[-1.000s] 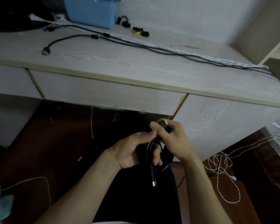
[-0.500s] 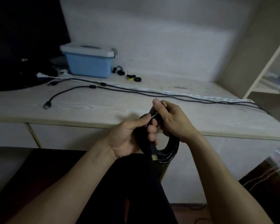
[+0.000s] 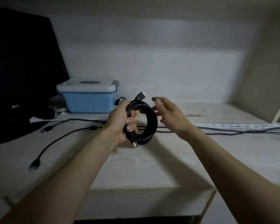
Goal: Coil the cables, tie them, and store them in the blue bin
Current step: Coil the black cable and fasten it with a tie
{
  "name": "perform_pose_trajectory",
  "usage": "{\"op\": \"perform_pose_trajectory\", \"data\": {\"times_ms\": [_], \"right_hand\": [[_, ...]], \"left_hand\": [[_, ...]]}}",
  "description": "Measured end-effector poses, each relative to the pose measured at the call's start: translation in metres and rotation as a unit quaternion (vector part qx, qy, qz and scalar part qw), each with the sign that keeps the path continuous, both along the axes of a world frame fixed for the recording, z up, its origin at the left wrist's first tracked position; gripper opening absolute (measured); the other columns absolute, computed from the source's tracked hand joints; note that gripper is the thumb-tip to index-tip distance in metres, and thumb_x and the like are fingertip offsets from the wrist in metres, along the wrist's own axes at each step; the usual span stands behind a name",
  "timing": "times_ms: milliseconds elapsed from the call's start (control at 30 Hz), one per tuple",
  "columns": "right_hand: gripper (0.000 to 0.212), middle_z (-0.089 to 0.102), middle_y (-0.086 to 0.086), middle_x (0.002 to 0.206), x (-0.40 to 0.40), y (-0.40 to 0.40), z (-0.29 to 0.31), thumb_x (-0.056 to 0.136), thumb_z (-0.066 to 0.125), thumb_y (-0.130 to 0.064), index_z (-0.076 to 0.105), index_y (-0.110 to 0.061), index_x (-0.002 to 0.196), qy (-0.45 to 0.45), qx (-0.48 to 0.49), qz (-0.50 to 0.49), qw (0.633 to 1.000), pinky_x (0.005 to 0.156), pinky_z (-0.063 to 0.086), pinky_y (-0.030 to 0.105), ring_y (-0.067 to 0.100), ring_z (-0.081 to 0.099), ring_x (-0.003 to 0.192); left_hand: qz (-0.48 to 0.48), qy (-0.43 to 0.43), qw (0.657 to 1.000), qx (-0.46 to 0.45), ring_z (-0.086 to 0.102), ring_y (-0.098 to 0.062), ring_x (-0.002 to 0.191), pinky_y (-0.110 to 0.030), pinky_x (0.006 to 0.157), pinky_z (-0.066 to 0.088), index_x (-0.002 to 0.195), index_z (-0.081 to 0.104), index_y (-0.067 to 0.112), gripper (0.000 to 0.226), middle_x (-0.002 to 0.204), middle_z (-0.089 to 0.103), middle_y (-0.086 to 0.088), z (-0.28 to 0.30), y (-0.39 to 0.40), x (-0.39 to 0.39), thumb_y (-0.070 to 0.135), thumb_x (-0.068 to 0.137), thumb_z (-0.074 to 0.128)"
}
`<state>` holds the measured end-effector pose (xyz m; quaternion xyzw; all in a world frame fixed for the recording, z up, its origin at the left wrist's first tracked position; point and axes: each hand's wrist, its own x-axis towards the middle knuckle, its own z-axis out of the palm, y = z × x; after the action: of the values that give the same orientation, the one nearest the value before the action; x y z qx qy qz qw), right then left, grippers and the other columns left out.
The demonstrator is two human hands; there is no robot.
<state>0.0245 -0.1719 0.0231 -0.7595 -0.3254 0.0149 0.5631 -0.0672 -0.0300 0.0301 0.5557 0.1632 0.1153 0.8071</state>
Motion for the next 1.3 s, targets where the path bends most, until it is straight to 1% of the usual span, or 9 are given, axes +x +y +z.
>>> {"op": "perform_pose_trajectory", "data": {"times_ms": [167,333,433,633,767,900,967,1100,1300], "right_hand": [[0.016,0.068,0.0,0.093,0.064,0.038,-0.018,0.091,0.062,-0.006,0.072,-0.01,0.103,0.022,-0.112,-0.052,0.992,0.063,0.043,0.011,0.015,0.064,0.087],[0.036,0.057,0.009,0.13,0.128,0.09,-0.038,0.091,0.056,-0.01,0.062,-0.017,0.126,-0.166,-0.331,-0.092,0.924,0.101,0.043,0.036,0.034,0.047,0.124],[0.025,0.064,0.012,0.118,0.146,0.107,-0.047,0.091,0.057,-0.018,0.068,-0.016,0.113,-0.189,-0.406,-0.076,0.891,0.092,0.049,0.042,0.038,0.057,0.111],[0.017,0.069,0.02,0.1,0.14,0.095,-0.044,0.093,0.054,-0.007,0.068,0.0,0.099,-0.187,-0.318,-0.129,0.92,0.068,0.042,0.035,0.037,0.061,0.092],[0.012,0.071,0.003,0.08,0.104,0.073,-0.025,0.103,0.047,-0.017,0.056,-0.012,0.097,-0.062,0.025,-0.124,0.99,0.069,0.05,0.033,0.017,0.065,0.073],[0.022,0.04,-0.006,0.05,0.049,0.065,-0.007,0.105,0.047,-0.014,0.052,-0.012,0.084,0.153,0.228,0.07,0.959,0.057,0.045,0.03,0.012,0.04,0.047],[0.037,0.03,-0.006,0.05,0.026,0.062,-0.002,0.105,0.044,-0.017,0.052,-0.016,0.07,0.246,0.233,0.186,0.922,0.047,0.037,0.025,0.009,0.029,0.044],[0.059,0.041,-0.006,0.046,0.01,0.06,-0.005,0.107,0.04,-0.022,0.059,-0.023,0.051,0.254,0.163,0.233,0.924,0.041,0.026,0.02,0.011,0.041,0.046],[0.018,0.055,-0.001,0.055,0.019,0.054,-0.008,0.103,0.041,-0.006,0.057,-0.001,0.103,0.24,0.086,0.218,0.942,0.036,0.019,0.018,0.007,0.024,0.038]], "left_hand": [[0.133,-0.043,0.99,-0.005,0.024,-0.015,0.031,-0.022,0.041,0.032,0.058,0.044,0.017,0.044,0.045,0.028,0.003,-0.004,0.047,0.043,0.038,0.097,0.048],[0.176,-0.055,0.983,-0.002,0.026,-0.018,0.032,-0.024,0.039,0.036,0.057,0.045,0.015,0.047,0.041,0.027,0.001,-0.028,0.062,0.064,0.042,0.095,0.049],[0.183,-0.078,0.98,0.009,0.026,-0.019,0.03,-0.025,0.039,0.036,0.056,0.044,0.014,0.052,0.04,0.026,0.0,-0.033,0.057,0.065,0.044,0.098,0.047],[0.197,-0.113,0.973,0.048,0.028,-0.019,0.03,-0.028,0.043,0.04,0.057,0.045,0.012,0.055,0.039,0.026,0.0,-0.038,0.056,0.064,0.044,0.101,0.041],[0.205,-0.137,0.968,0.048,0.03,-0.018,0.031,-0.03,0.047,0.041,0.061,0.046,0.011,0.056,0.04,0.029,0.001,-0.036,0.055,0.061,0.05,0.101,0.04],[0.17,-0.15,0.97,0.086,0.035,-0.018,0.035,-0.032,0.051,0.043,0.064,0.046,0.011,0.062,0.043,0.033,0.001,-0.035,0.049,0.061,0.068,0.087,0.04],[0.129,-0.178,0.967,0.129,0.039,-0.017,0.038,-0.031,0.051,0.041,0.065,0.044,0.011,0.058,0.045,0.035,0.001,-0.038,0.045,0.061,0.066,0.083,0.042],[0.066,-0.214,0.947,0.232,0.051,-0.019,0.047,-0.031,0.051,0.045,0.051,0.051,0.021,0.047,0.048,0.05,-0.003,-0.044,0.044,0.059,0.051,0.087,0.056],[0.07,-0.189,0.96,0.195,0.046,-0.024,0.051,-0.039,0.066,0.044,0.056,0.056,0.014,0.033,0.051,0.041,-0.006,-0.041,0.051,0.058,0.021,0.085,0.07]]}}
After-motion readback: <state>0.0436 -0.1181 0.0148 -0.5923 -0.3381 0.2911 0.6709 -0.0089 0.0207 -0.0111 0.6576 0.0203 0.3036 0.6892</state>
